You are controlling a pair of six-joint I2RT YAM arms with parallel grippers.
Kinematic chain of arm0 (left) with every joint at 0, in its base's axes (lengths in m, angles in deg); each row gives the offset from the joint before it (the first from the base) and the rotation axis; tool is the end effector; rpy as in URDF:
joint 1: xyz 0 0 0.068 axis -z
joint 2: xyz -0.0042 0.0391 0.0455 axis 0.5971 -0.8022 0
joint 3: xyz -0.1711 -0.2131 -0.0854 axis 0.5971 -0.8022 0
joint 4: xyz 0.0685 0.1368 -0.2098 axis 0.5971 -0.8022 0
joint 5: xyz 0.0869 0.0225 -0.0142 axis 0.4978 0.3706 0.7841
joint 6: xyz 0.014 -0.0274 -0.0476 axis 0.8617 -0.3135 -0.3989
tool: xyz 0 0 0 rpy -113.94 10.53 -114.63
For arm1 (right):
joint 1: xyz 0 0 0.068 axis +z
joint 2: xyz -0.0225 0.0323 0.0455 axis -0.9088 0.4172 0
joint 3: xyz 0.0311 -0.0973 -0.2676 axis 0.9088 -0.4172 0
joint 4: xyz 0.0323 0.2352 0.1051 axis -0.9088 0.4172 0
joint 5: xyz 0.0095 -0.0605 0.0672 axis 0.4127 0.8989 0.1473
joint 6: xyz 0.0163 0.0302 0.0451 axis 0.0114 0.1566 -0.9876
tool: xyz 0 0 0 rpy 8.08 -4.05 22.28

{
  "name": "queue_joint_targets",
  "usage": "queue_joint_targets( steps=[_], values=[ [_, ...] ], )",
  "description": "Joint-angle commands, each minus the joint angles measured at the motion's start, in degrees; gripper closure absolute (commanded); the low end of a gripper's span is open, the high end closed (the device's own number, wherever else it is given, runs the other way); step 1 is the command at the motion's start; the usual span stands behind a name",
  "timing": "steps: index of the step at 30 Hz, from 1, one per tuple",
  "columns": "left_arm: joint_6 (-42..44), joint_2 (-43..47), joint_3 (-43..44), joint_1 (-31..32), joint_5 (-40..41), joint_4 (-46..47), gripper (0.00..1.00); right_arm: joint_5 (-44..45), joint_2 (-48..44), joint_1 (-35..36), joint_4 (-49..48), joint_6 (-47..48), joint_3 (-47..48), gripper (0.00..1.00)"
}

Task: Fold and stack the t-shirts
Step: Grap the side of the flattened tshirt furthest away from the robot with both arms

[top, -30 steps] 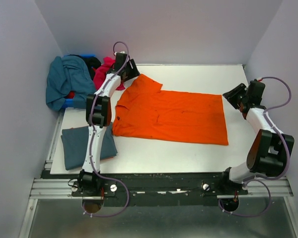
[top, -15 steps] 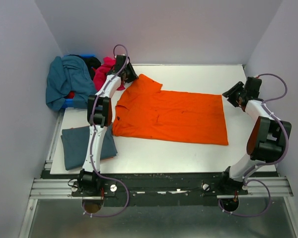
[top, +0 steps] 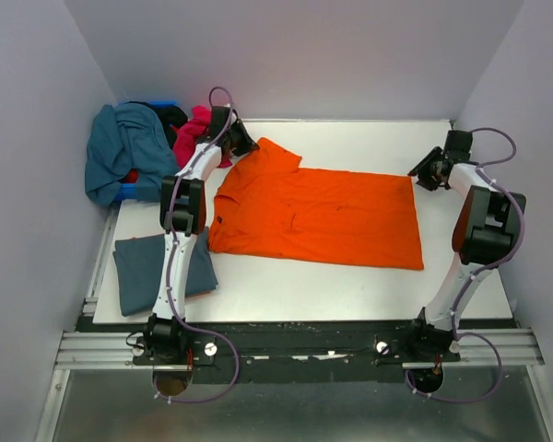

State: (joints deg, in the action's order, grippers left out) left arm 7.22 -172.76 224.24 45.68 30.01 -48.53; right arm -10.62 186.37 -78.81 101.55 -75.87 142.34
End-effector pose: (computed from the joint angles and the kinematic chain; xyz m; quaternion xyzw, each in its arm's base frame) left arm 0.6018 -0.1091 0.1433 -0.1575 0.8646 -0.3278 0.3468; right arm 0.4273 -0.0971 0.2057 0.3435 0.8633 0.1212 0.3494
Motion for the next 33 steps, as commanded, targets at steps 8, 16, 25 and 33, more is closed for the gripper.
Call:
queue_joint_targets(
  steps=[8, 16, 25, 33],
  values=[
    [-0.3, 2.2, -5.6, -1.1, -2.5, 5.5, 1.0, 0.7, 9.9, 0.1, 11.4, 0.1, 13.2, 0.5],
    [1.6, 2.3, -4.9, -1.2, -1.6, 2.8, 1.0, -0.5, 18.8, 0.1, 21.6, 1.0, 26.8, 0.53],
    [2.2, 3.8, -5.7, -1.3, -1.4, 2.5, 1.0, 0.1, 20.7, 1.2, 23.9, 1.9, 29.4, 0.49],
    [1.8, 3.6, -6.1, -1.2, -1.5, 3.2, 1.0, 0.0, 20.4, 1.2, 23.6, 1.5, 28.9, 0.7]
  ],
)
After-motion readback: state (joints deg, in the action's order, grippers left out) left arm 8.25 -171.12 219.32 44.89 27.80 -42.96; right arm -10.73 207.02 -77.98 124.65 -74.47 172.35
